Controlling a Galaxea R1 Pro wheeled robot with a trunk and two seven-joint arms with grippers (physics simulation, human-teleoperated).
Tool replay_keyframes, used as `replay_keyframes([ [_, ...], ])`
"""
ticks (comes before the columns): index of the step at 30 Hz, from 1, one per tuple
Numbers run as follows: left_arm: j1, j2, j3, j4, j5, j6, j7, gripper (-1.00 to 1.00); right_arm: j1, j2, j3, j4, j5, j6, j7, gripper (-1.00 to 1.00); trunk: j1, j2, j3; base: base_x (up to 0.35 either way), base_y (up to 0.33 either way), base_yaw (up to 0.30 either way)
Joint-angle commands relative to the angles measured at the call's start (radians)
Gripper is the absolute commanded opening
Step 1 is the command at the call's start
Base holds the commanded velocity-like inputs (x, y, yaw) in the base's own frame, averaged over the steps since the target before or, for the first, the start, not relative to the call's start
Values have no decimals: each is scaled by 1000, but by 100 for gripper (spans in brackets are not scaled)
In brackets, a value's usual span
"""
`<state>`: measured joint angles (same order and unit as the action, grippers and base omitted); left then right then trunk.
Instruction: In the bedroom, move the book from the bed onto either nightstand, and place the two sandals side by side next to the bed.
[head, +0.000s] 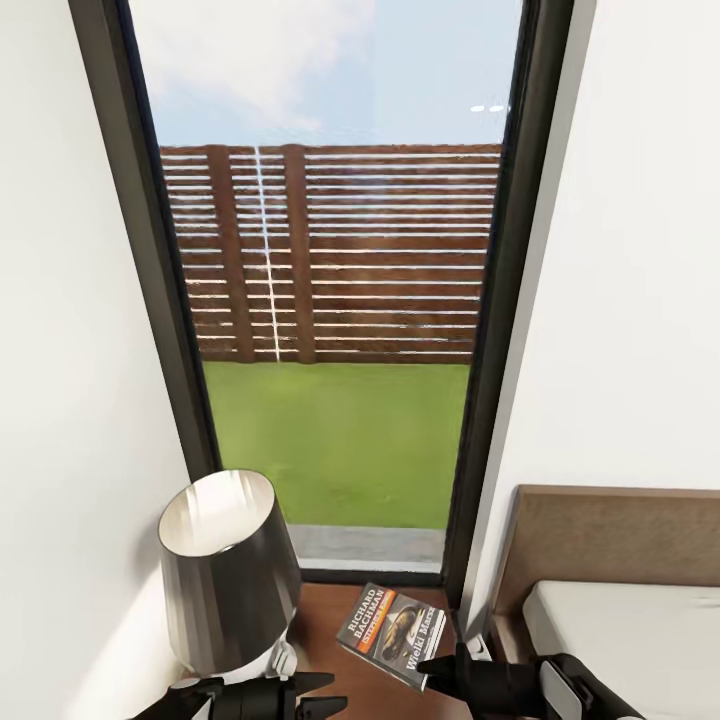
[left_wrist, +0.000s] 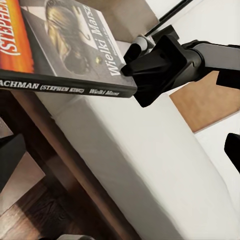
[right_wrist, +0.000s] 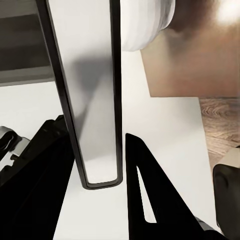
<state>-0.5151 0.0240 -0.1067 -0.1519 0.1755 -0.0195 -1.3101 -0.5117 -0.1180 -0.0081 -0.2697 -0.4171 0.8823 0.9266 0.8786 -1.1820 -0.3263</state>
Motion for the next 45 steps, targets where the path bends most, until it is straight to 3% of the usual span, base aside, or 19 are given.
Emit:
replay_keyframes([
  [1,-1,1,-8,0,9,-2,-1,100,-1,0,-1,0,0,4,3,-100,4,-8,-4,0,0,0],
  [45,-1,-2,-9,3,9,-2,0,100,-1,0,-1,0,0,3,3,-100,173,-316,-142,0,0,0],
])
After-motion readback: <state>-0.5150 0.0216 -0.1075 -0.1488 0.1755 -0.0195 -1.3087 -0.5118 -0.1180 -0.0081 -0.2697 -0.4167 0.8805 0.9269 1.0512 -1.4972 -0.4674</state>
